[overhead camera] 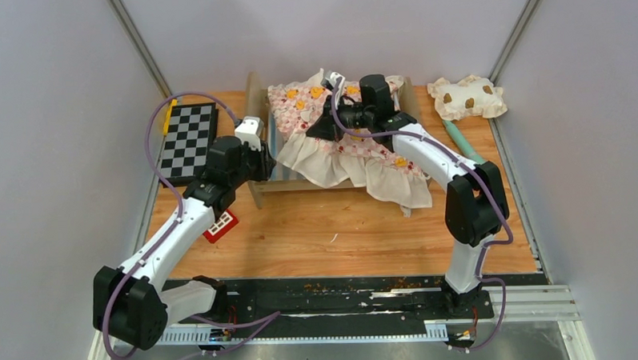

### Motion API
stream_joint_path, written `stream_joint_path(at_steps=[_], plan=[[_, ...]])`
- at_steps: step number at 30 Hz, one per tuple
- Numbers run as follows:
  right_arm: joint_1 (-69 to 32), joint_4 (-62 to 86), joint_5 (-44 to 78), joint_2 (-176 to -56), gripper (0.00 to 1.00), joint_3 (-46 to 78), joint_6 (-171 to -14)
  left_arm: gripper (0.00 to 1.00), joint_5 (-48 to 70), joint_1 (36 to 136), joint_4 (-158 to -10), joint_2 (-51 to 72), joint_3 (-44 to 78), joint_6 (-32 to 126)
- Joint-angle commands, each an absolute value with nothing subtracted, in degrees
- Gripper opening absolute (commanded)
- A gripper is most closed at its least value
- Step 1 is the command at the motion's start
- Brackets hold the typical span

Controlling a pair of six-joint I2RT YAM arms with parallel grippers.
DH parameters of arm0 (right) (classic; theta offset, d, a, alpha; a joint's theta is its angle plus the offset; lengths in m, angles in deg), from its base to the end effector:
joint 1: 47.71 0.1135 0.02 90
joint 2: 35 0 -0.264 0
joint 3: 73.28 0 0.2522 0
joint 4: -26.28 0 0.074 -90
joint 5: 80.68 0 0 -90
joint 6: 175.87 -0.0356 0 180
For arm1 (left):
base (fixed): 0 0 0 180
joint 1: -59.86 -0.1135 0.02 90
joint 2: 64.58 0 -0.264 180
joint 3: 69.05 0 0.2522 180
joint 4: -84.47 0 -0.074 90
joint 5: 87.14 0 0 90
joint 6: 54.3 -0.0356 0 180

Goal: Set up the pet bed
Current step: Cross the ropes on the bed frame.

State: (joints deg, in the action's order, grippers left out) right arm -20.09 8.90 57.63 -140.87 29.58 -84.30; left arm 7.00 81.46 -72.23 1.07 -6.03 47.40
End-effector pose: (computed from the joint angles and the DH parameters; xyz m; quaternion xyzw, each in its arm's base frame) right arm 0.3736 0.2255 0.3202 -0.4148 0.6662 0.4447 0.4317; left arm 0.2423 -0.0987 0.2946 0.0922 0.8424 -0.1812 0.4991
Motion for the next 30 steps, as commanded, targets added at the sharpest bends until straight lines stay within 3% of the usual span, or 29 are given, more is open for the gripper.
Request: stream_joint_path(at_steps=[1, 8, 15, 21, 26, 30], plan=[[-21.16, 11.34, 61.00, -140.93, 0.06, 32.02, -85.56, 0.42, 7.19, 82.33, -78.19, 1.98, -5.85, 47.51], [-21.21, 11.15, 61.50, -141.30, 0.06, 32.47, -87.36, 0.52, 6.48, 86.38, -79.88, 7.04, -4.23, 44.04], [-21.36, 10.00, 61.79, -141.17, 0.06, 32.78, -86.67, 0.54, -0.02, 87.89, -84.21, 9.80, -5.27, 42.43], [-21.60, 9.66, 61.63, -140.83, 0.06, 32.68, -86.45, 0.20, -5.43, 87.89, -82.03, 9.25, -4.23, 41.17], [-21.78, 9.64, 61.61, -140.88, 0.06, 32.67, -86.57, 0.06, -6.32, 87.89, -82.03, 8.72, -4.80, 40.88], [-22.04, 9.60, 61.69, -140.84, 0.05, 32.76, -86.70, 0.00, -6.09, 87.89, -80.52, 8.18, -4.55, 40.63]])
